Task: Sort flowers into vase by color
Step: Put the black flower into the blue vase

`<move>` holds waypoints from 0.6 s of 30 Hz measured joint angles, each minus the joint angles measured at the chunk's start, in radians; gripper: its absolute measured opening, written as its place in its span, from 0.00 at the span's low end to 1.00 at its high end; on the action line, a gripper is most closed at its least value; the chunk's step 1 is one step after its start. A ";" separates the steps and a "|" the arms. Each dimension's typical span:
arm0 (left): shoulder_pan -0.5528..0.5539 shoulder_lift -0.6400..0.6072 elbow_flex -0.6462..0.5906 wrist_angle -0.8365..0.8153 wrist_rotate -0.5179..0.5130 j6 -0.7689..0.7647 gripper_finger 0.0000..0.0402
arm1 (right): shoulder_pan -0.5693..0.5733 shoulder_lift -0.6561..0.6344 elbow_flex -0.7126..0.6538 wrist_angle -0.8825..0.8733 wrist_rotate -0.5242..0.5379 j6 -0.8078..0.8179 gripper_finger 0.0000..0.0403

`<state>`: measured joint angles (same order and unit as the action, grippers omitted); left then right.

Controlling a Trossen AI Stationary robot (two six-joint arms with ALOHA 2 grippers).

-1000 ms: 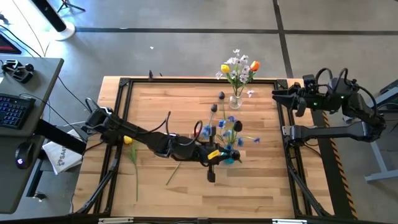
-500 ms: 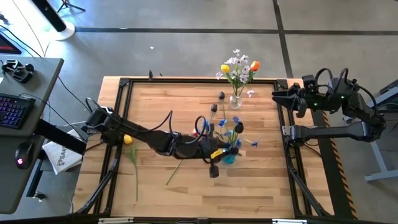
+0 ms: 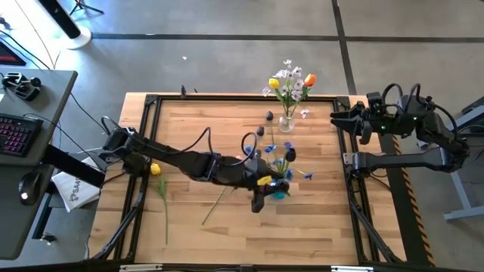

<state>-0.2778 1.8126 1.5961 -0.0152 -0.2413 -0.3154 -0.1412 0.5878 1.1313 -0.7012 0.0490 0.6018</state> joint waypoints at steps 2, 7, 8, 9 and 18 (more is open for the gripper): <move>0.019 0.000 0.022 -0.060 0.047 -0.042 0.45 | 0.000 0.000 0.000 0.000 0.000 0.000 0.49; 0.057 0.000 0.084 -0.206 0.109 -0.069 0.53 | 0.000 0.000 0.000 -0.009 0.000 -0.015 0.49; 0.062 0.000 0.107 -0.242 0.116 -0.065 0.54 | 0.000 0.000 0.000 -0.011 0.000 -0.017 0.49; 0.067 0.000 0.128 -0.272 0.123 -0.062 0.55 | 0.000 0.000 0.000 -0.013 0.000 -0.019 0.49; 0.116 -0.002 0.207 -0.449 0.284 -0.094 0.63 | 0.000 0.000 0.000 -0.021 -0.001 -0.034 0.49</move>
<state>-0.1614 1.8111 1.8028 -0.4639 0.0430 -0.4099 -0.1410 0.5880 1.1313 -0.7227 0.0483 0.5682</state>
